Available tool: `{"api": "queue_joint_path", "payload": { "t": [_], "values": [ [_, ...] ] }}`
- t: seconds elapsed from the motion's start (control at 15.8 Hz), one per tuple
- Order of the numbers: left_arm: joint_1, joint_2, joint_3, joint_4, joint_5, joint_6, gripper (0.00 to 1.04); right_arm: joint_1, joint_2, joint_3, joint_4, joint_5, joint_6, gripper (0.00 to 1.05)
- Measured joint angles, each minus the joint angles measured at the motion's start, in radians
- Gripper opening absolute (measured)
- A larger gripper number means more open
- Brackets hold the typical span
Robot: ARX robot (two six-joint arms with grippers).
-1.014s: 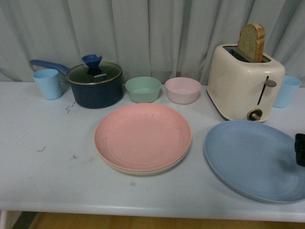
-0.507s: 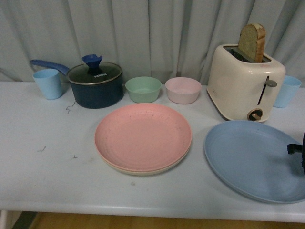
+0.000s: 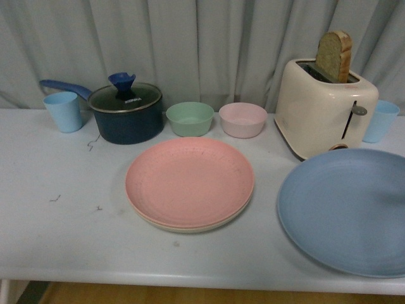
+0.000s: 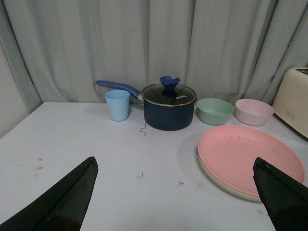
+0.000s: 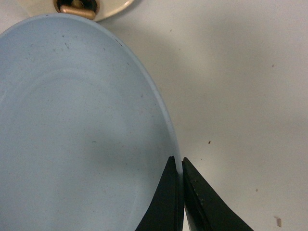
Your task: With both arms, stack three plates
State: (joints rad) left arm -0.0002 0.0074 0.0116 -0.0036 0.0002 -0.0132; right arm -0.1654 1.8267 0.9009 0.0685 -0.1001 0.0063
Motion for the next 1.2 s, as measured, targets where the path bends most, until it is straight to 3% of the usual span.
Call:
{"api": "queue_joint_path", "payload": {
  "t": [0.19,0.38,0.7,1.2],
  "values": [
    [0.0,0.0,0.0,0.0,0.0,0.0,0.98,0.055,-0.138,-0.001,-0.013,-0.077,0.025,0.03],
    [0.0,0.0,0.0,0.0,0.0,0.0,0.98,0.171,-0.138,0.009,0.149,-0.137,0.155,0.03],
    [0.0,0.0,0.0,0.0,0.0,0.0,0.98,0.357,0.119,0.186,0.231,-0.102,0.412,0.03],
    [0.0,0.0,0.0,0.0,0.0,0.0,0.98,0.469,0.312,0.372,0.074,0.0,0.549,0.03]
  ]
}}
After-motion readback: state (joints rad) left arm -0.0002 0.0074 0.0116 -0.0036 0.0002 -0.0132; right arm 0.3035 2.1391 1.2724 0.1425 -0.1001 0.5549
